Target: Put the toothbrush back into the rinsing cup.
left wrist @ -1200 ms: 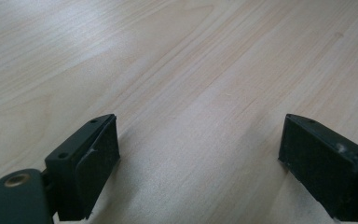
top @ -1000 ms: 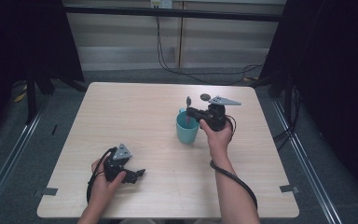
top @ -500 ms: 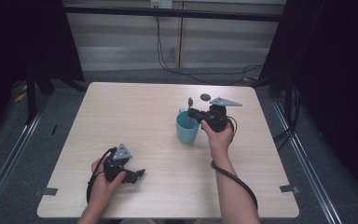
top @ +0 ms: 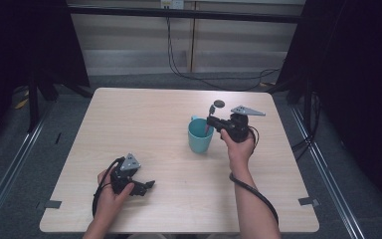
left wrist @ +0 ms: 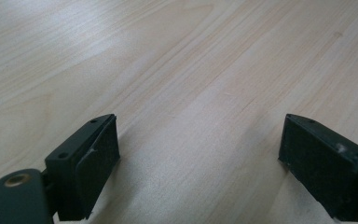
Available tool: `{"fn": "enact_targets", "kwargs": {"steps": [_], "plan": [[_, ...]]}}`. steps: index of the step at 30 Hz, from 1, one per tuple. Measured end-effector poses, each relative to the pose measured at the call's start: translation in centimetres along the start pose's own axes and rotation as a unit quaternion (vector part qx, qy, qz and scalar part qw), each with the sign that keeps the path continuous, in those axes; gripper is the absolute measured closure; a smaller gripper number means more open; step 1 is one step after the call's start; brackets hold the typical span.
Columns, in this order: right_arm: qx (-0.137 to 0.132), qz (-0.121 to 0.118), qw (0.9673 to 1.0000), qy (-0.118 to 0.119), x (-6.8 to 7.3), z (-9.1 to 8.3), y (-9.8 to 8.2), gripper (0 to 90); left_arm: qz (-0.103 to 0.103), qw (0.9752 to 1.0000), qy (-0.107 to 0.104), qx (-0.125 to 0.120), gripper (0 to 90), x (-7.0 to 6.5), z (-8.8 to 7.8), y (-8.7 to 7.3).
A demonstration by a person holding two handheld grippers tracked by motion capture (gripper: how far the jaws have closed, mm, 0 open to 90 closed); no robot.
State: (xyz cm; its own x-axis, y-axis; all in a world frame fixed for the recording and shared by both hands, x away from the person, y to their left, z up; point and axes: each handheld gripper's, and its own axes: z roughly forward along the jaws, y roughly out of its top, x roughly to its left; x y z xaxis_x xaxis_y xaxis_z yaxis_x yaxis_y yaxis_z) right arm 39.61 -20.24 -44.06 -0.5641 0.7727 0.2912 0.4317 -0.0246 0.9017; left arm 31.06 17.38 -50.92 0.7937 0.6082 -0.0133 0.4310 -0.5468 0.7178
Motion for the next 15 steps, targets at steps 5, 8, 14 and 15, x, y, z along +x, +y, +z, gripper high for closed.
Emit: {"fn": "enact_targets", "kwargs": {"steps": [5,8,14,15], "plan": [[-0.001,0.006,1.0,-0.007,-0.54,-0.48,-0.2,81.8,0.0,1.0,0.0,0.0,11.7,0.0,0.0,0.0],[0.001,0.008,0.9999,-0.01,-0.75,-0.62,-0.3,80.0,0.0,1.0,-0.001,0.0,11.7,0.0,0.01,0.0],[0.001,0.007,0.9999,-0.016,-0.94,-0.9,-0.66,76.3,0.0,1.0,-0.001,0.0,11.7,0.0,0.02,0.0],[0.0,0.008,0.9998,-0.017,-0.95,-0.97,-0.67,75.7,0.0,1.0,-0.001,-0.001,11.7,0.0,0.03,-0.01]]}}
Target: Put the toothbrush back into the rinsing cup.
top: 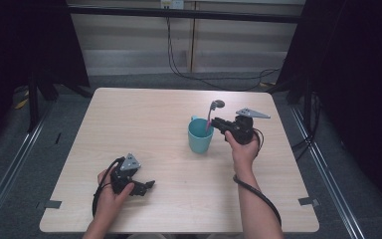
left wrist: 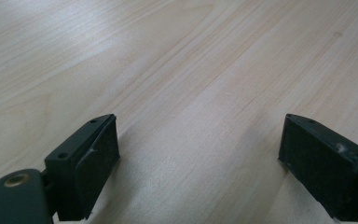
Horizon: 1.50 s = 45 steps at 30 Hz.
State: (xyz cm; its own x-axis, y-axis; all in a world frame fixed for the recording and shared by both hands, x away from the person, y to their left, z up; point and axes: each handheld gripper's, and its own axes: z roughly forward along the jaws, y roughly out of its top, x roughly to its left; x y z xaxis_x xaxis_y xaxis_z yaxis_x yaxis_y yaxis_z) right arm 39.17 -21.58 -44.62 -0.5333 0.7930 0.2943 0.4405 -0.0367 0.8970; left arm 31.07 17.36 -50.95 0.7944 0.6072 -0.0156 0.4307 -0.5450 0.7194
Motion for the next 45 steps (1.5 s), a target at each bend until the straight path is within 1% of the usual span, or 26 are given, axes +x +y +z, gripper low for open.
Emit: {"fn": "enact_targets", "kwargs": {"steps": [1,2,3,4,5,7,10,11,13,14,16,18,19,21,23,24,25,27,28,30,32,37,40,41,44,45], "plan": [[-0.002,0.0,1.0,0.001,0.0,-0.1,0.0,74.9,0.004,1.0,0.002,0.002,11.7,0.0,0.0,0.0],[-0.002,-0.001,1.0,0.002,0.0,-0.1,0.1,73.7,0.0,1.0,0.0,0.001,11.7,0.0,0.0,0.0],[-0.002,-0.001,1.0,0.002,0.0,-0.1,0.1,71.8,0.003,1.0,0.001,0.001,11.7,0.0,0.0,0.0],[-0.002,0.0,1.0,0.004,0.0,-0.2,0.2,70.0,0.001,1.0,0.0,0.001,11.7,0.0,0.0,0.0],[-0.002,-0.002,1.0,0.004,0.1,-0.2,0.3,67.6,0.003,1.0,0.001,0.001,11.7,0.0,0.0,0.0],[0.0,-0.005,1.0,0.005,0.2,-0.3,0.4,62.6,0.0,1.0,-0.001,0.0,11.7,0.0,0.0,0.0],[0.005,-0.005,1.0,0.006,0.3,-0.3,0.5,51.6,0.003,1.0,0.001,0.001,11.6,0.0,0.0,0.0],[0.007,-0.006,0.9999,0.005,0.3,-0.4,0.6,49.5,0.003,1.0,0.001,0.002,11.6,0.0,0.0,0.0],[0.012,-0.011,0.9999,0.002,0.4,-0.6,0.7,45.6,0.001,1.0,0.0,0.001,11.6,0.0,0.0,0.0],[0.014,-0.017,0.9998,-0.001,0.4,-0.7,0.7,41.1,0.003,1.0,0.001,0.002,11.6,0.0,0.0,0.0],[0.018,-0.024,0.9995,-0.004,0.5,-0.9,0.7,40.9,0.003,1.0,0.001,0.002,11.6,0.0,0.0,0.0],[0.021,-0.027,0.9994,-0.004,0.6,-1.2,0.8,38.3,0.003,1.0,0.001,0.002,11.6,0.0,0.0,0.0],[0.017,-0.031,0.9994,-0.003,0.5,-1.4,0.8,38.1,0.003,1.0,0.001,0.002,11.6,0.0,0.0,0.0],[0.018,-0.03,0.9994,0.005,0.5,-1.6,0.8,34.9,0.003,1.0,0.001,0.002,11.6,0.0,0.0,0.0],[0.018,-0.038,0.9991,0.0,0.6,-2.0,0.8,31.8,0.003,1.0,0.001,0.002,11.6,0.0,0.0,0.0],[0.015,-0.039,0.9991,0.0,0.7,-2.2,0.8,31.6,0.003,1.0,0.001,0.002,11.6,0.0,0.0,0.0],[0.013,-0.036,0.9993,0.004,0.7,-2.4,0.8,31.4,0.003,1.0,0.001,0.002,11.6,0.0,0.0,0.0],[0.015,-0.027,0.9995,0.003,0.7,-2.8,0.7,26.4,0.003,1.0,0.001,0.002,11.6,0.0,0.0,0.0],[0.018,-0.025,0.9995,0.005,0.7,-2.9,0.7,25.4,0.003,1.0,0.001,0.002,11.6,0.0,0.0,0.0],[0.021,-0.024,0.9995,0.005,0.7,-3.3,0.5,24.8,0.003,1.0,0.001,0.002,11.6,0.0,0.0,0.0],[0.025,-0.021,0.9995,0.004,0.6,-3.7,0.4,21.8,0.003,1.0,0.001,0.002,11.6,0.0,0.0,0.0],[0.035,-0.024,0.9991,0.001,0.6,-4.5,0.2,18.5,0.0,1.0,0.0,0.0,11.6,0.0,0.0,0.0],[0.043,-0.024,0.9988,0.0,0.6,-4.9,0.0,16.6,0.003,1.0,0.001,0.002,11.6,0.0,0.0,0.0],[0.045,-0.025,0.9987,0.001,0.6,-5.0,0.0,16.5,0.001,1.0,0.001,0.0,11.6,0.0,0.0,0.0],[0.052,-0.032,0.9981,0.0,0.6,-5.3,-0.2,15.5,0.002,1.0,0.001,0.001,11.6,0.0,0.0,0.0],[0.054,-0.03,0.9981,0.001,0.6,-5.4,-0.3,15.5,0.002,1.0,0.001,0.001,11.6,0.0,0.0,0.0]]}}
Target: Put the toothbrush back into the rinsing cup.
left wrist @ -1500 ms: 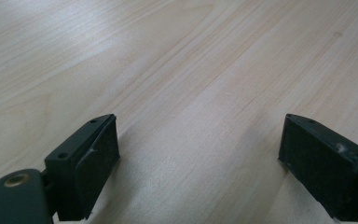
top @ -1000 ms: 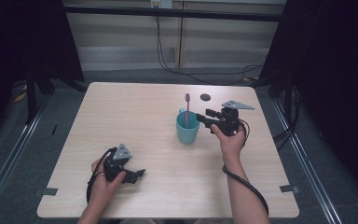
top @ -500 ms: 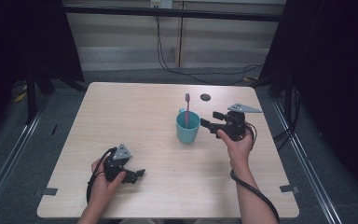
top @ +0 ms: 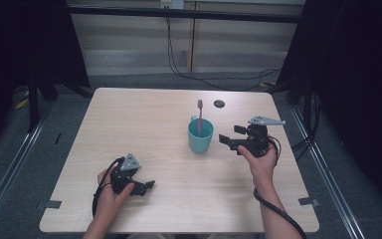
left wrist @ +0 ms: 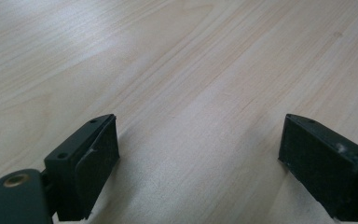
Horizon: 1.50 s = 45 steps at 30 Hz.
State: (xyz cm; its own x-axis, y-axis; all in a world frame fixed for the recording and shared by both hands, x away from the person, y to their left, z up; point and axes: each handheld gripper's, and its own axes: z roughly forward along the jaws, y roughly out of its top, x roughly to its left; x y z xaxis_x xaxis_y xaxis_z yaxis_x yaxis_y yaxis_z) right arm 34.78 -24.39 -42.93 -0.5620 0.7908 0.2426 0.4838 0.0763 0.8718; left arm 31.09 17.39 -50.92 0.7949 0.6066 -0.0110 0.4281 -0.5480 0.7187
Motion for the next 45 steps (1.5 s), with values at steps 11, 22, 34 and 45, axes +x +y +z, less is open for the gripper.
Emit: {"fn": "enact_targets", "kwargs": {"steps": [11,22,34,45], "plan": [[0.024,-0.017,0.9995,0.009,0.3,-0.8,-1.2,15.2,0.001,1.0,0.0,0.001,11.6,0.0,0.0,0.0],[0.05,-0.031,0.9982,0.016,0.6,-1.3,-2.8,14.5,0.001,1.0,0.0,0.001,11.6,0.0,0.0,0.0],[0.061,-0.038,0.9971,0.024,0.7,-2.0,-4.4,14.4,0.001,1.0,0.0,0.001,11.6,0.0,0.0,0.0],[0.087,-0.059,0.994,0.029,0.9,-2.3,-6.0,14.4,-0.001,1.0,0.0,0.0,11.5,0.0,0.0,0.0]]}}
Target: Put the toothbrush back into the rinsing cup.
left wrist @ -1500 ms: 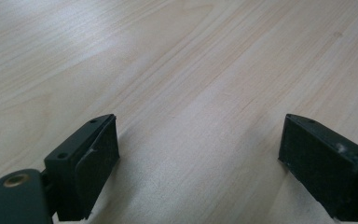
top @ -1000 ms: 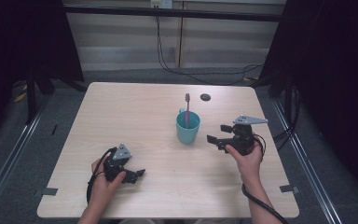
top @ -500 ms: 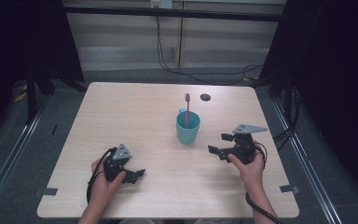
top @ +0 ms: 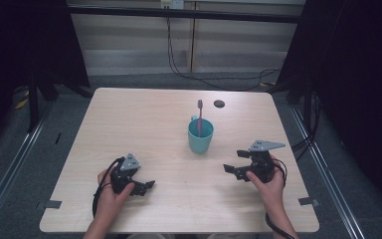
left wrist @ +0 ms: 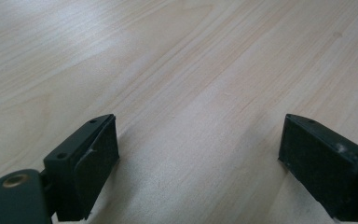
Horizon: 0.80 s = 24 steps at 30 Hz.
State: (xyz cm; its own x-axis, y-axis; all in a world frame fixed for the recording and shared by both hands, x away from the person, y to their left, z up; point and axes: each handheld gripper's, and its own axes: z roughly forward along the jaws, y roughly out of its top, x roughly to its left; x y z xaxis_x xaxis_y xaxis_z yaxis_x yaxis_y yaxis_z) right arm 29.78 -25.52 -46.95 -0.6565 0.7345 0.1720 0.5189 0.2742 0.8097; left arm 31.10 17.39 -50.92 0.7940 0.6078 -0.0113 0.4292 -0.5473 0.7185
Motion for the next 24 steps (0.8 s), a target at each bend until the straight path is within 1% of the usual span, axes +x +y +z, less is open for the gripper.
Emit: {"fn": "enact_targets", "kwargs": {"steps": [4,7,10,14,17,19,24], "plan": [[0.013,-0.009,0.9999,-0.006,0.3,0.2,-0.7,14.4,0.0,1.0,0.0,0.0,11.5,0.0,0.0,0.0],[0.025,-0.02,0.9995,-0.006,0.4,0.4,-1.1,14.5,0.0,1.0,0.0,0.0,11.5,0.0,0.0,0.0],[0.029,-0.019,0.9994,-0.006,0.5,0.4,-1.3,14.5,0.0,1.0,0.0,0.0,11.5,0.0,0.0,0.0],[0.038,-0.028,0.9989,-0.006,0.6,0.5,-1.8,14.4,0.0,1.0,0.0,0.0,11.5,0.0,0.0,0.0],[0.041,-0.026,0.9988,-0.005,0.7,0.6,-2.2,14.5,-0.001,1.0,0.0,-0.001,11.5,0.0,0.0,0.0],[0.043,-0.029,0.9986,-0.007,0.7,0.6,-2.4,14.4,0.0,1.0,0.0,0.0,11.5,0.0,0.0,0.0],[0.057,-0.033,0.9978,-0.009,0.8,0.7,-3.0,14.4,0.001,1.0,0.0,0.001,11.5,0.0,0.0,0.0]]}}
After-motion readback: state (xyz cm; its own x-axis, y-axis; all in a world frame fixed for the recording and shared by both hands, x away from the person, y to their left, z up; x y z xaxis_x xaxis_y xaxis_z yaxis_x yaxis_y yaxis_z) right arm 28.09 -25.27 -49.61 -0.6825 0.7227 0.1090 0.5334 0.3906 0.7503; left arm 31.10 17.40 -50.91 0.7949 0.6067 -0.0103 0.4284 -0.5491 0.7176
